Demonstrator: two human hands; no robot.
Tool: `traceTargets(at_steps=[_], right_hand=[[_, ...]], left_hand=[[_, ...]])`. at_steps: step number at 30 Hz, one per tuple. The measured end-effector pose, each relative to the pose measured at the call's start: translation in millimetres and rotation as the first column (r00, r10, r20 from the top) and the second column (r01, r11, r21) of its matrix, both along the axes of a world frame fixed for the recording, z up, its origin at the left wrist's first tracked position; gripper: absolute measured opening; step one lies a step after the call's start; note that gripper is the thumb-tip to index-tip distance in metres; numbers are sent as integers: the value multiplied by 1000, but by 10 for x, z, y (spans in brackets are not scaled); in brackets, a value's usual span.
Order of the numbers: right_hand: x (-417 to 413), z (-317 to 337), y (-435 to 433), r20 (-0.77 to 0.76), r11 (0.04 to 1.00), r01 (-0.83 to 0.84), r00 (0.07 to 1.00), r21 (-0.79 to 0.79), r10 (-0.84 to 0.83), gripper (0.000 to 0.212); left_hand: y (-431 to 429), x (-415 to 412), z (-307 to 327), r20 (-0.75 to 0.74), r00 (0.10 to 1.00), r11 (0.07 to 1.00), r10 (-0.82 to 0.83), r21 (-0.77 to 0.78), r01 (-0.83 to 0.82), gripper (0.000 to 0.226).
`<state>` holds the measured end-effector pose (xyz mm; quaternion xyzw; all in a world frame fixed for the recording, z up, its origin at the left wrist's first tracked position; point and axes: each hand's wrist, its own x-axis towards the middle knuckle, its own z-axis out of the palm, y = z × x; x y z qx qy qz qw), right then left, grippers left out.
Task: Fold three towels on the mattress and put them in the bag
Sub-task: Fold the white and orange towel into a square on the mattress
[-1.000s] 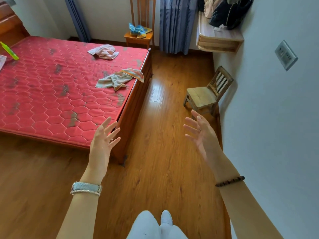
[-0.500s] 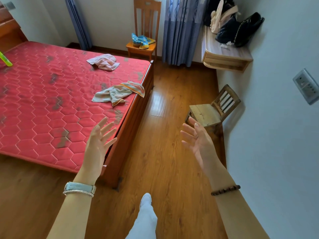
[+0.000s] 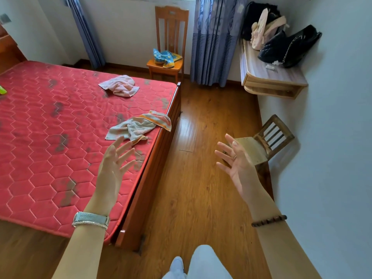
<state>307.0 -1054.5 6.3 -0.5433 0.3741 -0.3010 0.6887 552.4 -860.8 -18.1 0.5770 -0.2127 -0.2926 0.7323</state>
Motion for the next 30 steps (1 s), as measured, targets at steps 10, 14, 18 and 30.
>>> traceTargets(at_steps=[10, 14, 18, 30], right_hand=[[746, -88, -1173, 15, 998, -58, 998, 0, 58, 52], [1087, -56, -1842, 16, 993, -115, 993, -12, 116, 45], [1429, 57, -2440, 26, 985, -173, 984, -17, 174, 50], [2437, 92, -3575, -14, 963, -270, 963, -12, 269, 36]], left_hand=[[-1067, 523, -90, -16, 998, 998, 68, 12, -68, 52], [-1655, 774, -80, -16, 994, 994, 107, -11, -107, 53], [-2133, 1003, 40, -1, 989, 989, 147, -25, -147, 59], [-2984, 1604, 28, -2, 956, 956, 293, -7, -293, 54]])
